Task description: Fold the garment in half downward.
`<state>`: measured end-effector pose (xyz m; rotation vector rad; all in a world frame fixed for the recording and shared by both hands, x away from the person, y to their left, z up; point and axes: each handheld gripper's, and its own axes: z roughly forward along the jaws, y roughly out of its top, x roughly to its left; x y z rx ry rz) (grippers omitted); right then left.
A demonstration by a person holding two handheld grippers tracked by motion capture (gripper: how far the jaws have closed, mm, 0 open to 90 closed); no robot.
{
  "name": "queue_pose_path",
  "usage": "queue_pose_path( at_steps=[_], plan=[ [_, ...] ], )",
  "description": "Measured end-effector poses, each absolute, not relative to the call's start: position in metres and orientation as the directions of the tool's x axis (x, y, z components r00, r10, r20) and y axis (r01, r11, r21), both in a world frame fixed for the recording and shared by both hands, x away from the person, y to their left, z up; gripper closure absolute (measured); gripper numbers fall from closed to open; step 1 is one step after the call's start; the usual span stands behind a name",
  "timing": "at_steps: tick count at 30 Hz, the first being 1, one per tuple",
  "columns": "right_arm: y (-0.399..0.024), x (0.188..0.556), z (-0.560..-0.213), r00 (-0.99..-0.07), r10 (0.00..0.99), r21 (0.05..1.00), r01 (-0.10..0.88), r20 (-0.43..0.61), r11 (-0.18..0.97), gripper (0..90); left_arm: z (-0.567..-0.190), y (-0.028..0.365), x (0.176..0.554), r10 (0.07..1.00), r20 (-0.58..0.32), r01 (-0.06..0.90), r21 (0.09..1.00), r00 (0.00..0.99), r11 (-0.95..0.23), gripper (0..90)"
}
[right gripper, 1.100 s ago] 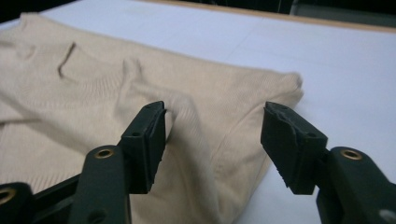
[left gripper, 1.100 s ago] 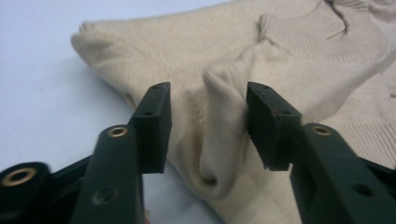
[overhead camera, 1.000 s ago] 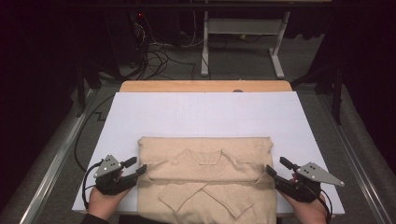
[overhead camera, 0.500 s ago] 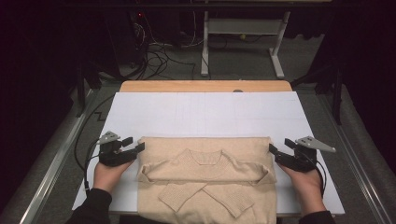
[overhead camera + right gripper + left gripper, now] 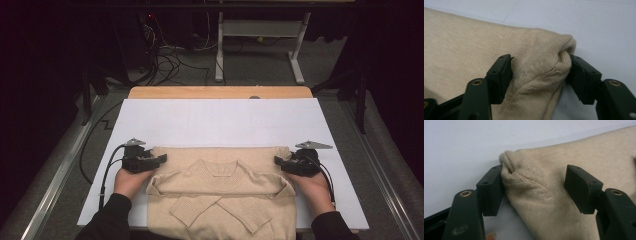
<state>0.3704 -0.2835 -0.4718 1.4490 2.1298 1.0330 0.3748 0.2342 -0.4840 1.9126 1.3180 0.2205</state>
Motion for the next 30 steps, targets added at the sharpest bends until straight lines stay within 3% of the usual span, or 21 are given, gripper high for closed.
queue_pose_path(
  at_steps=[4, 6, 8, 10, 20, 30],
  plan=[
    [-0.280, 0.373, -0.472, -0.415, 0.904, 0.738, 0.641, 0.105, 0.209, 57.6, -0.485, 0.233, 0.375, 0.848, -0.298, 0.716, 0.686, 0.439, -0.130, 45.5],
    [-0.279, 0.372, -0.472, -0.428, 0.896, 0.740, 0.641, 0.122, 0.205, 68.9, -0.483, 0.233, 0.374, 0.843, -0.286, 0.707, 0.692, 0.455, -0.146, 58.3],
    [-0.277, 0.371, -0.471, -0.431, 0.895, 0.747, 0.631, 0.112, 0.211, 75.2, -0.483, 0.234, 0.372, 0.848, -0.273, 0.697, 0.702, 0.455, -0.148, 71.0],
    [-0.277, 0.369, -0.471, -0.430, 0.898, 0.755, 0.619, 0.093, 0.218, 78.0, -0.482, 0.234, 0.371, 0.851, -0.255, 0.684, 0.712, 0.459, -0.155, 74.5],
    [-0.278, 0.370, -0.461, -0.411, 0.911, 0.814, 0.542, 0.041, 0.208, 79.9, -0.468, 0.236, 0.385, 0.860, -0.207, 0.621, 0.769, 0.467, -0.151, 76.8],
    [-0.275, 0.401, -0.443, -0.382, 0.924, 0.834, 0.511, 0.002, 0.209, 80.0, -0.453, 0.231, 0.420, 0.880, -0.182, 0.599, 0.789, 0.439, -0.136, 76.9]
  ],
)
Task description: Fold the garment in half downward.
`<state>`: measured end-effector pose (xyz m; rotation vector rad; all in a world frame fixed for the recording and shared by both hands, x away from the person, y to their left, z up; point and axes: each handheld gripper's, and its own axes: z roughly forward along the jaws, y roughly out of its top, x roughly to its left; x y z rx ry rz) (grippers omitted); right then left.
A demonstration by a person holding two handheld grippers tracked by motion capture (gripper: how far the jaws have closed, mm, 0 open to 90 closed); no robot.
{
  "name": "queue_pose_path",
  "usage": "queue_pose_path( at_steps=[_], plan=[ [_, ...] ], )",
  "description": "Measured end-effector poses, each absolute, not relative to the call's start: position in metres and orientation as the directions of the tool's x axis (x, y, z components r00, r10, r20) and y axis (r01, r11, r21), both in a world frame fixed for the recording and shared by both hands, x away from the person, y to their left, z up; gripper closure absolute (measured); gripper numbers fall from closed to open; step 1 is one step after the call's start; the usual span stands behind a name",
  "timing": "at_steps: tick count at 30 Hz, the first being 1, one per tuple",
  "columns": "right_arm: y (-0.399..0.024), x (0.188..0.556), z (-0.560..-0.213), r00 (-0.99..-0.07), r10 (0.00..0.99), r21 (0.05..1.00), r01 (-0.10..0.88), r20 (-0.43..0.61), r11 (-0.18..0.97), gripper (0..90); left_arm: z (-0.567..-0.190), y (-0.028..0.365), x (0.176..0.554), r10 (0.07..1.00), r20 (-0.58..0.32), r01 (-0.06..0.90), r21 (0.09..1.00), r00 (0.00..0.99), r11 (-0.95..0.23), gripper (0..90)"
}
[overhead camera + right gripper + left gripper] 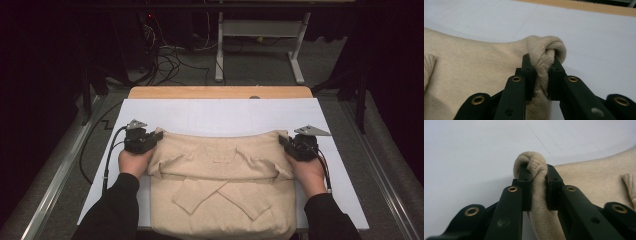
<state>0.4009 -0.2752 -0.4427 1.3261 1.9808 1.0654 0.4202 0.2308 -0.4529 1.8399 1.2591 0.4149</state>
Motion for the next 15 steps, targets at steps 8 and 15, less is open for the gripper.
queue_pose_path(
  at_steps=[8, 15],
  plan=[
    [-0.275, 0.435, -0.430, -0.343, 0.939, 0.852, 0.485, -0.023, 0.198, 79.9, -0.445, 0.226, 0.455, 0.893, -0.156, 0.584, 0.800, 0.423, -0.137, 76.7],
    [-0.272, 0.457, -0.425, -0.329, 0.942, 0.840, 0.493, -0.063, 0.228, 79.2, -0.452, 0.221, 0.469, 0.898, -0.181, 0.606, 0.787, 0.402, -0.113, 76.0]
  ],
)
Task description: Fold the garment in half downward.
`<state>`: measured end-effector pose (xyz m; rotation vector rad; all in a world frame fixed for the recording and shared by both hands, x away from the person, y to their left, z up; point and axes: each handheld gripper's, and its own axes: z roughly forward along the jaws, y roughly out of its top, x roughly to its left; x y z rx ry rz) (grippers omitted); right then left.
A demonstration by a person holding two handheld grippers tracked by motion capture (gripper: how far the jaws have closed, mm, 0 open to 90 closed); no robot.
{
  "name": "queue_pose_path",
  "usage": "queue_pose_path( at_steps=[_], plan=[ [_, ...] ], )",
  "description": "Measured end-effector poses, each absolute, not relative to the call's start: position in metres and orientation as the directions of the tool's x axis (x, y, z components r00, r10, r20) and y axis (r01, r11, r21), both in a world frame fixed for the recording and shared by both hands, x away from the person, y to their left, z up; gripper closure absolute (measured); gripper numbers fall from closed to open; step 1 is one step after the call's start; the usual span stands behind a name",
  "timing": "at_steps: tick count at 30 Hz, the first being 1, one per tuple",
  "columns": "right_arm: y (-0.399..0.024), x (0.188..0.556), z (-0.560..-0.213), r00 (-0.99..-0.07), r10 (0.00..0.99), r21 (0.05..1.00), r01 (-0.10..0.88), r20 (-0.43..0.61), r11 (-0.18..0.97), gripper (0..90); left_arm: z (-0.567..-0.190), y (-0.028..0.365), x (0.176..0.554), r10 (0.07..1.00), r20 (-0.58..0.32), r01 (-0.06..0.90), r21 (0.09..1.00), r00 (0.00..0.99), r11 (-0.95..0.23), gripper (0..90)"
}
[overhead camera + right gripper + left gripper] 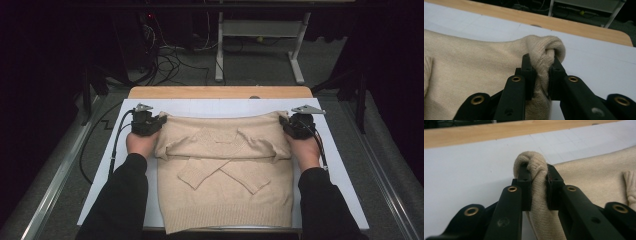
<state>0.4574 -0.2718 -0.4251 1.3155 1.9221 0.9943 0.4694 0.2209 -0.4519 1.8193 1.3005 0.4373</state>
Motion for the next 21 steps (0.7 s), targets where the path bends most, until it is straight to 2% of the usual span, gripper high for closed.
queue_pose_path(
  at_steps=[3, 7, 12, 19, 21],
  plan=[
    [-0.271, 0.461, -0.434, -0.334, 0.941, 0.817, 0.525, -0.058, 0.237, 73.5, -0.459, 0.217, 0.470, 0.897, -0.183, 0.624, 0.772, 0.401, -0.122, 71.1],
    [-0.271, 0.460, -0.440, -0.347, 0.938, 0.806, 0.550, -0.017, 0.218, 49.1, -0.458, 0.217, 0.465, 0.894, -0.190, 0.636, 0.761, 0.407, -0.128, 53.0],
    [-0.276, 0.449, -0.432, -0.348, 0.938, 0.828, 0.522, -0.013, 0.205, 31.9, -0.447, 0.220, 0.453, 0.890, -0.194, 0.615, 0.780, 0.412, -0.115, 43.2],
    [-0.281, 0.424, -0.420, -0.369, 0.929, 0.853, 0.481, -0.011, 0.201, 27.8, -0.426, 0.218, 0.430, 0.877, -0.198, 0.567, 0.818, 0.437, -0.098, 33.2],
    [-0.283, 0.415, -0.420, -0.374, 0.927, 0.859, 0.471, -0.011, 0.200, 27.5, -0.425, 0.218, 0.421, 0.868, -0.201, 0.553, 0.827, 0.453, -0.097, 33.4]
  ],
)
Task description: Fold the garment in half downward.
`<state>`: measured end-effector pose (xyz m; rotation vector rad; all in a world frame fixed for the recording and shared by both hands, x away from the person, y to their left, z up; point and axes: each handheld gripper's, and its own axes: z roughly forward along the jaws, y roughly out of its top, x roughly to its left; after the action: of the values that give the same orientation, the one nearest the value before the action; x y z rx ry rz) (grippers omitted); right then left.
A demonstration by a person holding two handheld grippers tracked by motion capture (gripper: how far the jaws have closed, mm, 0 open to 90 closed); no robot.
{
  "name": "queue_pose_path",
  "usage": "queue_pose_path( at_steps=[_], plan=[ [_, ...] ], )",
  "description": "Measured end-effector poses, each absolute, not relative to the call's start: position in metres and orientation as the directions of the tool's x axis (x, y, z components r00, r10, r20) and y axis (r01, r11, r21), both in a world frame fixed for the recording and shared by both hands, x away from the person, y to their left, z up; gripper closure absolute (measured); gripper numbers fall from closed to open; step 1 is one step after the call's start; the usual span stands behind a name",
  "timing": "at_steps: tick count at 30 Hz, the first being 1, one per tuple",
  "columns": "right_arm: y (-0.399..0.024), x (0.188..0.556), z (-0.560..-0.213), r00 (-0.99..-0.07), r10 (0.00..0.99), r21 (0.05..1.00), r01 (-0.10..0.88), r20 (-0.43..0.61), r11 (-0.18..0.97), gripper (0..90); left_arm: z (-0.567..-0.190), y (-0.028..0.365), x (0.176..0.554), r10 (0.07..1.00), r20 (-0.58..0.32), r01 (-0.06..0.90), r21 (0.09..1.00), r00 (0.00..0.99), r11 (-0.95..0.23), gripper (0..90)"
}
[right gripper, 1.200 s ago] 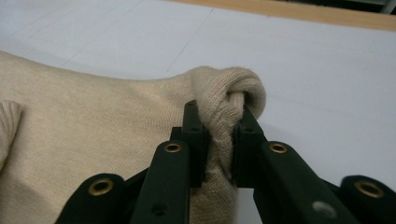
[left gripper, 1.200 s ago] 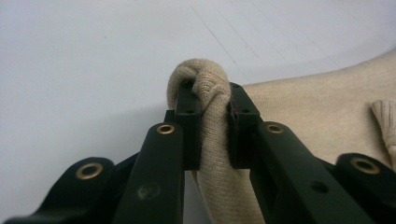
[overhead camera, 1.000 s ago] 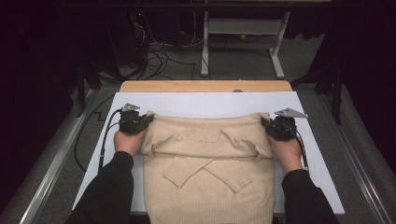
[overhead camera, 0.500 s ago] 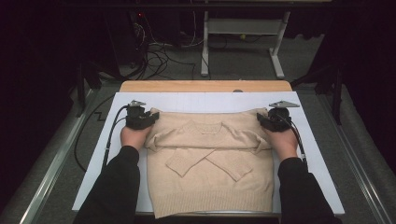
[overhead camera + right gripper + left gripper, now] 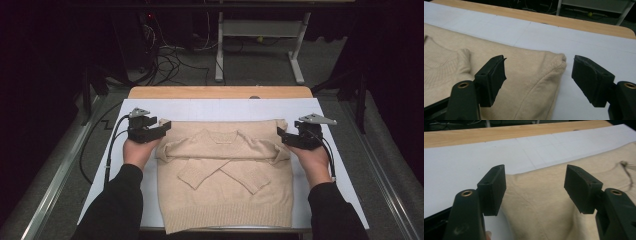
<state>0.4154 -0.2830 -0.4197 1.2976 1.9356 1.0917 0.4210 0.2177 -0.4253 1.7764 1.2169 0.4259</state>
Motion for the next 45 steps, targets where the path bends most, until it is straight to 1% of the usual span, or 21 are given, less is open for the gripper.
queue_pose_path(
  at_steps=[3, 6, 9, 12, 15, 21, 23, 26, 29, 30, 37, 39, 41, 44, 45],
  plan=[
    [-0.285, 0.403, -0.423, -0.380, 0.925, 0.870, 0.457, 0.004, 0.184, 27.2, -0.430, 0.219, 0.407, 0.865, -0.193, 0.546, 0.831, 0.463, -0.107, 33.5],
    [-0.290, 0.391, -0.427, -0.377, 0.926, 0.878, 0.450, 0.024, 0.161, 27.1, -0.436, 0.224, 0.395, 0.859, -0.209, 0.543, 0.835, 0.467, -0.092, 33.2],
    [-0.293, 0.380, -0.430, -0.380, 0.924, 0.888, 0.441, 0.053, 0.130, 26.4, -0.443, 0.226, 0.382, 0.854, -0.190, 0.533, 0.838, 0.484, -0.115, 33.2],
    [-0.296, 0.368, -0.432, -0.379, 0.922, 0.896, 0.433, 0.077, 0.103, 26.4, -0.446, 0.230, 0.366, 0.849, -0.204, 0.519, 0.850, 0.487, -0.093, 33.2],
    [-0.299, 0.357, -0.435, -0.379, 0.921, 0.901, 0.426, 0.091, 0.086, 26.4, -0.449, 0.233, 0.351, 0.849, -0.199, 0.503, 0.860, 0.490, -0.089, 33.2],
    [-0.300, 0.332, -0.441, -0.396, 0.916, 0.908, 0.404, 0.067, 0.109, 26.4, -0.460, 0.238, 0.328, 0.842, -0.190, 0.495, 0.863, 0.506, -0.103, 33.2],
    [-0.300, 0.325, -0.445, -0.399, 0.916, 0.908, 0.400, 0.051, 0.123, 26.4, -0.465, 0.236, 0.326, 0.843, -0.169, 0.503, 0.854, 0.511, -0.134, 33.1],
    [-0.301, 0.318, -0.451, -0.402, 0.915, 0.909, 0.396, 0.040, 0.134, 26.4, -0.470, 0.232, 0.327, 0.841, -0.171, 0.509, 0.849, 0.513, -0.138, 33.1],
    [-0.300, 0.314, -0.454, -0.413, 0.910, 0.904, 0.398, 0.025, 0.156, 26.1, -0.471, 0.224, 0.331, 0.843, -0.152, 0.509, 0.846, 0.515, -0.159, 32.4],
    [-0.300, 0.313, -0.455, -0.415, 0.910, 0.904, 0.397, 0.024, 0.157, 26.1, -0.471, 0.221, 0.333, 0.848, -0.154, 0.519, 0.840, 0.507, -0.158, 27.1],
    [-0.294, 0.319, -0.455, -0.421, 0.907, 0.904, 0.392, 0.013, 0.170, 26.2, -0.467, 0.208, 0.343, 0.850, -0.150, 0.510, 0.846, 0.506, -0.154, 26.4],
    [-0.289, 0.322, -0.454, -0.423, 0.906, 0.905, 0.388, 0.005, 0.176, 26.8, -0.467, 0.204, 0.346, 0.851, -0.158, 0.523, 0.839, 0.502, -0.153, 26.5],
    [-0.283, 0.326, -0.452, -0.423, 0.906, 0.901, 0.389, -0.011, 0.193, 27.7, -0.467, 0.199, 0.349, 0.857, -0.146, 0.536, 0.827, 0.495, -0.169, 26.7],
    [-0.273, 0.333, -0.449, -0.426, 0.904, 0.895, 0.391, -0.030, 0.215, 30.9, -0.468, 0.198, 0.351, 0.862, -0.135, 0.536, 0.826, 0.488, -0.174, 32.5],
    [-0.270, 0.336, -0.448, -0.431, 0.902, 0.894, 0.390, -0.036, 0.222, 32.7, -0.468, 0.198, 0.352, 0.865, -0.131, 0.534, 0.828, 0.485, -0.174, 36.9]
  ],
)
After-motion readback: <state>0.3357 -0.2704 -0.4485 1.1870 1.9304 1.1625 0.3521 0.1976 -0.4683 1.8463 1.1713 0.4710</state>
